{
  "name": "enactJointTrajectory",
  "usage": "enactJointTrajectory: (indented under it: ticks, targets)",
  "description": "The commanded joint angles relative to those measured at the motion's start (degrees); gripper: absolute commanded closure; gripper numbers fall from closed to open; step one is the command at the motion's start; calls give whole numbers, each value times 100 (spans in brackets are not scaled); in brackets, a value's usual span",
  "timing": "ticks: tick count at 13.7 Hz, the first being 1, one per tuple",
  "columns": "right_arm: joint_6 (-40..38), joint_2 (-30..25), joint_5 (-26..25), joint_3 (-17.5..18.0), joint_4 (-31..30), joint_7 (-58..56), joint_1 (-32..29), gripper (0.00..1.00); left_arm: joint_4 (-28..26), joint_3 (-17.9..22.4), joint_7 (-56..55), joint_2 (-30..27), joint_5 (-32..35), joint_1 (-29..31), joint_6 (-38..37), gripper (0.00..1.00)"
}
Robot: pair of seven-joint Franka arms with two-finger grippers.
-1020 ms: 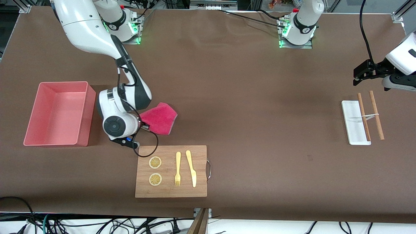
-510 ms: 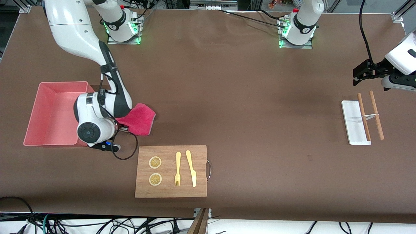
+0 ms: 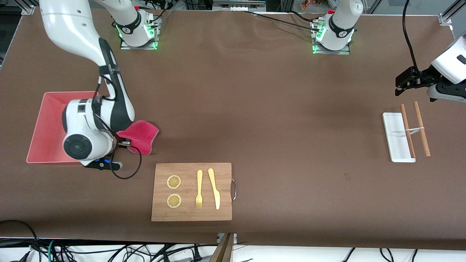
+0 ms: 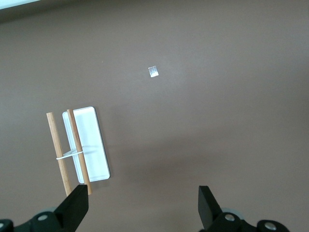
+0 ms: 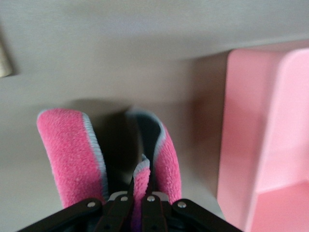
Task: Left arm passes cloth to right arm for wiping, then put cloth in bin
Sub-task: 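Carry the cloth over the pink bin with the right gripper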
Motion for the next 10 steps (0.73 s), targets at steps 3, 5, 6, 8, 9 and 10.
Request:
enactJointTrajectory:
  ticks: [3,5,6,8,9,10]
  targets:
    - [-1294,-672,46,-32,543,-983,-356,100,164,-46,-67,68,75,16,-83,0]
    - [-1646,-839,11,-41,684,-1450,-620,100,164,-46,-76,68,75,16,-83,0]
    - [-1752,-927,-59,-67,685,-1791,-743,100,164,-46,-68,68,75,16,-83,0]
    - [-1884,-1007,-331,-320,685,-2503,-867,100,164,-46,-67,68,75,16,-83,0]
    - [-1946,-1007,-359,-505,694,-2811,-867,100,164,-46,-76,68,75,16,-83,0]
    - [-1947,-1016,-359,-698,694,-3128,-867,100,164,-46,-68,68,75,16,-83,0]
